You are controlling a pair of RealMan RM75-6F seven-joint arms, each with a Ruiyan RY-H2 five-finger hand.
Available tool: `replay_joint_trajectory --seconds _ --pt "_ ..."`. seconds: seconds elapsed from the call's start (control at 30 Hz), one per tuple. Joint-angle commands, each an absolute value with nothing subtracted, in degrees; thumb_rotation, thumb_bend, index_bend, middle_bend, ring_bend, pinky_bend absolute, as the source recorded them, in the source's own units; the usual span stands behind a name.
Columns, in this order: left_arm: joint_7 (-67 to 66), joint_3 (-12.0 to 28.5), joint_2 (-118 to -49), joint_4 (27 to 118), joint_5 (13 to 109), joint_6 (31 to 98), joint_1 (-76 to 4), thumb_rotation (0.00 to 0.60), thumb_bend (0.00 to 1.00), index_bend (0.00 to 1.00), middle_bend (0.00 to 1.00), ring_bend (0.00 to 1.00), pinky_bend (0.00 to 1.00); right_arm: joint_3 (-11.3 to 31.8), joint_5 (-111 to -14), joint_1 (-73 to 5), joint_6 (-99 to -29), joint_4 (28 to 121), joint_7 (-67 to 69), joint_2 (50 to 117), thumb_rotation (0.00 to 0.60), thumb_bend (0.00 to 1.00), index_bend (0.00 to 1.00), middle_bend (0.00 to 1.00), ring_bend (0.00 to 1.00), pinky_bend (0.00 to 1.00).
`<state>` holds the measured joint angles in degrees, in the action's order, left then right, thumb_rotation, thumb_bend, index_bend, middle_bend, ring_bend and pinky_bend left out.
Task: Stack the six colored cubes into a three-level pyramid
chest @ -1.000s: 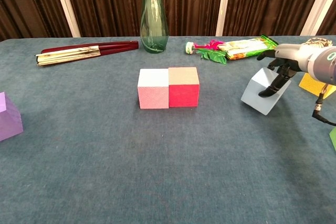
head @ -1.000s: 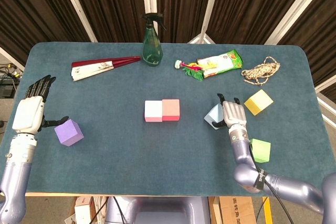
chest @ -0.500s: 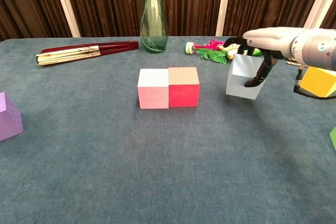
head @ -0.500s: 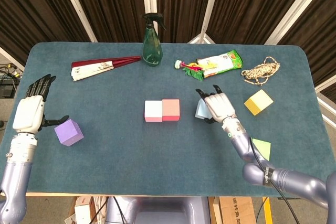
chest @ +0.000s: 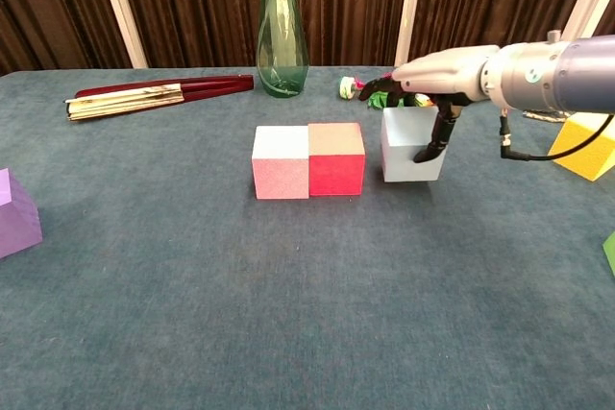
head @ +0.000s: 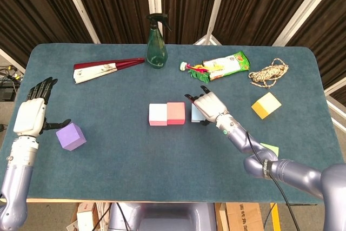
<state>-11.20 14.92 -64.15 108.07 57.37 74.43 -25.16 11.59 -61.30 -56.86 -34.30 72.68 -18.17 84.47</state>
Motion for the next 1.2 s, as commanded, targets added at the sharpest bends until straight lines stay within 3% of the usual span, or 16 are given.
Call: replay_joint_trajectory --seconds 0.03,1.2 --pt "-11.17 15.04 -64.12 107.98 57.16 74.37 -25.15 0.6 0.11 0.0 0.01 0.0 0.0 11.55 -60.9 -57.65 -33.57 72.19 -17.9 84.9 0.6 0.26 0.1 0.48 0.34 0.0" --pt "-10.86 15.41 -63.9 107.02 55.91 73.39 -24.96 0.6 0.11 0.0 0.01 0.0 0.0 8.49 -55.62 -64.78 -28.81 68.02 -19.7 86.77 0.6 0.26 0.1 0.46 0.27 0.0"
